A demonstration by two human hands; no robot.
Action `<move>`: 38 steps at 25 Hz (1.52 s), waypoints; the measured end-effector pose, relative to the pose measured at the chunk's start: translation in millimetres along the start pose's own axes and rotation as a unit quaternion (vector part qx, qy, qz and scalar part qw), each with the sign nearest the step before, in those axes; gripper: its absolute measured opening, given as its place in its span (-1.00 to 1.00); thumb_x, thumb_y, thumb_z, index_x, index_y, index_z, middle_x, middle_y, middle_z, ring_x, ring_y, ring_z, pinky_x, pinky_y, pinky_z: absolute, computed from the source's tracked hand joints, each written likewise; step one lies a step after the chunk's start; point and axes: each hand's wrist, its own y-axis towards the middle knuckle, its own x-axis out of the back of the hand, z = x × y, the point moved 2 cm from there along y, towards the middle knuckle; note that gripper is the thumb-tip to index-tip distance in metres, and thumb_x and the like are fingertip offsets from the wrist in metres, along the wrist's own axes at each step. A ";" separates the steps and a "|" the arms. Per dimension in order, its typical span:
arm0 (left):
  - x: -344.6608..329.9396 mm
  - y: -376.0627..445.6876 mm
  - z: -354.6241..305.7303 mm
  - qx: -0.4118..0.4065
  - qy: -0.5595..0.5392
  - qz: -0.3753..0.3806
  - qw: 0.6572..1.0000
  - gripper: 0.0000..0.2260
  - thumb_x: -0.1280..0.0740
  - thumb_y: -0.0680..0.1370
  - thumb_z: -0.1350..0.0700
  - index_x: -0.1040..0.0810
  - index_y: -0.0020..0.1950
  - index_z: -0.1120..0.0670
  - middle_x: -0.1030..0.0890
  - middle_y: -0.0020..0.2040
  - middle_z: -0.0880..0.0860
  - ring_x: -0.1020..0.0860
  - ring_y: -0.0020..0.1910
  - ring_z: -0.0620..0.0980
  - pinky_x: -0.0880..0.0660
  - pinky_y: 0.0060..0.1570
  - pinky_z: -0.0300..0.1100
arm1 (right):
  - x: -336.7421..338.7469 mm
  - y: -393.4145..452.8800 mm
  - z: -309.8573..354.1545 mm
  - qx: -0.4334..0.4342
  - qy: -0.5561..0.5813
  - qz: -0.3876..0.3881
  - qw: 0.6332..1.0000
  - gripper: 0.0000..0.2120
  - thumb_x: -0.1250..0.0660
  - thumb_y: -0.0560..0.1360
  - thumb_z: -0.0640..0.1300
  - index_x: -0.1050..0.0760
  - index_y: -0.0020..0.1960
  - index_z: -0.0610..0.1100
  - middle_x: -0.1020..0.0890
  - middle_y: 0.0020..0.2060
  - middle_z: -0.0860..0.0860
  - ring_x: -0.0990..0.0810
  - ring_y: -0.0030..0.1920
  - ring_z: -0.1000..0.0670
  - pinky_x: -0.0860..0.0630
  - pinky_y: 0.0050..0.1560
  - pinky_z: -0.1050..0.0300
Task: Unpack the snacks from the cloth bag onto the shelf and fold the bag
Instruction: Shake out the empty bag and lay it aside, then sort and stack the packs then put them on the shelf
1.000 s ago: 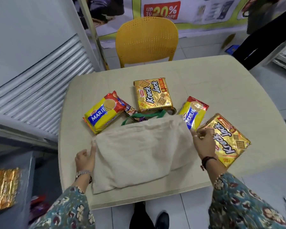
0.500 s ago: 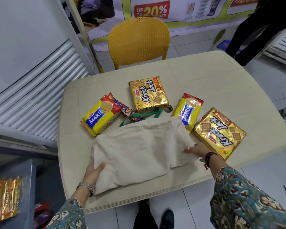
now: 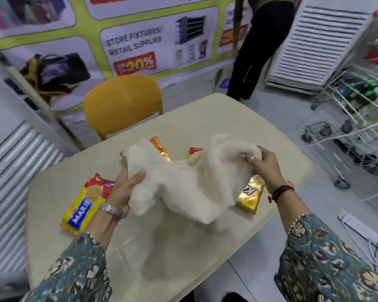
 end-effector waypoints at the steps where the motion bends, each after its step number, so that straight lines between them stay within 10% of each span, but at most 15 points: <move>1: -26.2 20.3 -11.7 -0.010 0.011 0.039 0.999 -0.80 -0.18 0.55 0.32 -0.50 0.08 0.11 -0.71 -0.17 -0.03 -0.67 -0.21 -0.08 -0.60 -0.28 -0.20 | 19.3 6.4 2.8 0.010 0.019 -0.039 0.999 -0.90 -0.34 0.46 -0.27 -0.57 -0.03 -0.18 -0.63 -0.18 -0.04 -0.58 -0.17 0.00 -0.52 -0.22 0.14; 9: -216.9 190.6 -75.6 -0.065 0.179 0.237 0.953 -0.58 -0.24 0.28 0.34 -0.50 0.10 0.06 -0.68 -0.21 -0.16 -0.63 -0.22 -0.20 -0.56 -0.25 -0.29 | 154.9 81.9 -27.5 0.002 0.101 -0.271 0.957 -0.78 -0.40 0.46 -0.15 -0.55 0.10 -0.11 -0.64 -0.01 -0.03 -0.61 0.00 0.00 -0.56 0.02 0.10; 14: -269.1 302.3 -19.3 -0.086 0.264 0.121 0.953 -0.56 -0.19 0.41 0.44 -0.47 0.24 0.13 -0.63 0.00 -0.07 -0.53 -0.01 -0.08 -0.52 -0.07 -0.32 | 181.9 138.6 -87.0 -0.035 0.077 -0.289 0.953 -0.83 -0.39 0.46 -0.11 -0.51 0.04 -0.05 -0.63 -0.05 -0.04 -0.61 0.01 -0.07 -0.56 0.04 0.00; 20: -238.5 330.2 111.8 0.065 0.306 0.024 0.949 -0.61 -0.17 0.48 0.47 -0.40 0.29 0.27 -0.53 0.19 0.29 -0.53 0.04 0.12 -0.43 -0.20 -0.33 | 164.5 146.5 -205.0 -0.351 -0.022 -0.154 0.923 -0.58 -0.45 0.38 -0.17 -0.50 0.22 -0.19 -0.63 0.12 -0.14 -0.59 0.11 -0.18 -0.57 0.12 -0.11; 25: -216.7 265.6 149.2 0.093 0.362 0.056 0.926 -0.65 -0.17 0.49 0.43 -0.45 0.25 0.23 -0.55 0.19 0.24 -0.51 0.12 0.03 -0.50 -0.02 -0.30 | 129.4 111.9 -224.4 -0.460 0.045 -0.127 0.878 -0.58 -0.41 0.43 -0.19 -0.37 0.22 -0.25 -0.58 -0.11 -0.07 -0.61 -0.12 -0.07 -0.60 -0.27 0.03; 27: -208.7 239.3 157.2 0.105 0.390 0.065 0.913 -0.64 -0.21 0.50 0.35 -0.42 0.29 0.18 -0.54 0.23 0.18 -0.50 0.23 0.06 -0.44 0.19 -0.13 | 104.9 94.0 -216.2 -0.470 0.076 -0.075 0.876 -0.70 -0.40 0.46 -0.20 -0.39 0.12 -0.22 -0.52 -0.26 -0.06 -0.59 -0.33 0.04 -0.57 -0.29 0.05; 33: -203.9 184.5 175.1 0.168 0.474 0.116 0.857 -0.52 -0.33 0.49 0.07 -0.31 0.38 0.10 -0.51 0.30 0.13 -0.50 0.23 0.11 -0.45 0.22 -0.05 | 44.7 67.4 -204.3 -0.394 0.008 0.000 0.919 -0.54 -0.46 0.41 0.03 -0.45 0.18 -0.19 -0.59 0.04 -0.08 -0.58 0.07 -0.10 -0.59 0.05 -0.08; 38: -193.1 149.8 173.8 0.197 0.450 0.100 0.865 -0.39 -0.42 0.42 0.04 -0.28 0.40 0.15 -0.47 0.33 0.13 -0.47 0.26 0.10 -0.44 0.25 -0.02 | 44.0 49.5 -196.5 -0.376 0.036 -0.034 0.925 -0.72 -0.47 0.43 -0.07 -0.47 0.01 -0.17 -0.53 -0.31 0.02 -0.52 -0.28 -0.02 -0.49 -0.30 0.12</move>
